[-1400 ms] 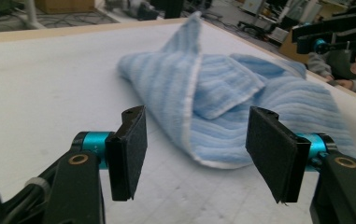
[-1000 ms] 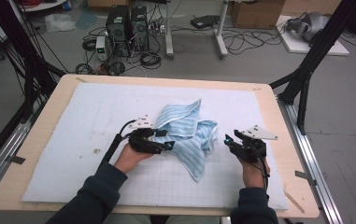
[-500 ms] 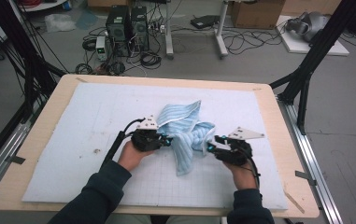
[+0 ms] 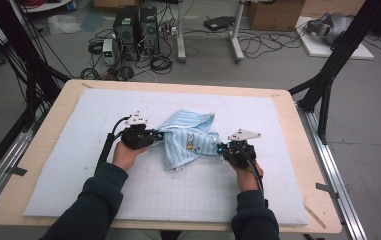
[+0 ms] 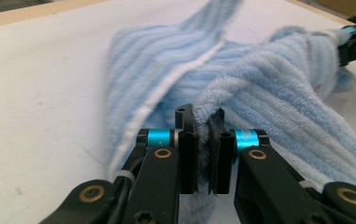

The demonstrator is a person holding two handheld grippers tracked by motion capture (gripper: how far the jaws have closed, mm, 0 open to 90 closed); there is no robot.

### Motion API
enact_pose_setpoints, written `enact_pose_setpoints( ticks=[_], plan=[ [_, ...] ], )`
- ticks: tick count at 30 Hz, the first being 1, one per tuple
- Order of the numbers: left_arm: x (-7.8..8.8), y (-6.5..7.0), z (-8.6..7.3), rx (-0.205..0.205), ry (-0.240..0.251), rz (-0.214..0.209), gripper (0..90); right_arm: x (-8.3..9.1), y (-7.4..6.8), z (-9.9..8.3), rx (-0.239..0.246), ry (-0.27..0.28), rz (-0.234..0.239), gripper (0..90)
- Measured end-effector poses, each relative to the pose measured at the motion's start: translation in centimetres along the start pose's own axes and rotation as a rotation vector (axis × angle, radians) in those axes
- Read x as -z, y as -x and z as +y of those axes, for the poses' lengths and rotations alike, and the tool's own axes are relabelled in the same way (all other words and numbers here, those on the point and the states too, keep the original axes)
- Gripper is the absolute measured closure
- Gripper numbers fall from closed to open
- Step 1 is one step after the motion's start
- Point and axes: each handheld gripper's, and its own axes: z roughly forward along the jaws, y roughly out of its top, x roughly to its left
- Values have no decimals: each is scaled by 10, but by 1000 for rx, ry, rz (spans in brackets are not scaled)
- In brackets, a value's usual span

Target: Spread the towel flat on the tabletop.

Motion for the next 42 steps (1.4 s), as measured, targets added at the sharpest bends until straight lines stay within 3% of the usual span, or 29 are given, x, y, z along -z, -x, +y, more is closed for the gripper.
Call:
enact_pose_setpoints(
  ticks=[3, 7, 10, 12, 15, 18, 24, 25, 27, 29, 30, 31, 32, 36, 40, 42],
  plan=[
    [-7, -7, -3, 18, -14, 41, 849, -9, 9, 6, -12, -17, -46, 861],
    [-16, -7, 4, -24, -31, 64, 847, -20, 18, 9, -12, -30, -82, 861],
    [-23, -10, 9, -18, -39, 71, 843, -28, 24, 10, -13, -39, -123, 860],
    [-24, -11, 9, 0, -29, 87, 774, -32, 25, 10, -18, -50, -123, 853],
    [-16, -12, 8, 63, -8, 78, 517, -25, 23, 9, -18, -32, -106, 788],
    [-4, -10, 5, 72, 17, 53, 427, -7, 20, 8, -4, 36, -93, 707],
    [17, 2, -4, 33, 47, 4, 418, 26, 8, 1, 35, 121, -58, 663],
    [19, 2, -5, 32, 57, -6, 418, 28, 7, -1, 34, 132, -33, 663],
    [21, 3, -7, 34, 64, -20, 419, 24, 5, -4, 42, 109, 15, 665],
    [21, 4, -8, 32, 68, -27, 423, 12, 2, -7, 64, 53, 42, 652],
    [21, 4, -8, 37, 67, -39, 423, 6, 1, -7, 63, 35, 58, 614],
    [21, 4, -8, 35, 69, -48, 423, -2, -1, -7, 64, 23, 58, 531],
    [20, 5, -9, 35, 69, -56, 426, -6, -2, -7, 56, 15, 46, 504],
    [19, 7, -9, 35, 62, -55, 435, -26, 0, -9, 39, -70, 43, 567],
    [22, 8, -11, 35, 56, -60, 433, -24, 3, -10, 24, -64, 49, 828],
    [25, 10, -12, 30, 55, -56, 434, -22, 0, -10, 26, -79, 53, 848]
  ],
)
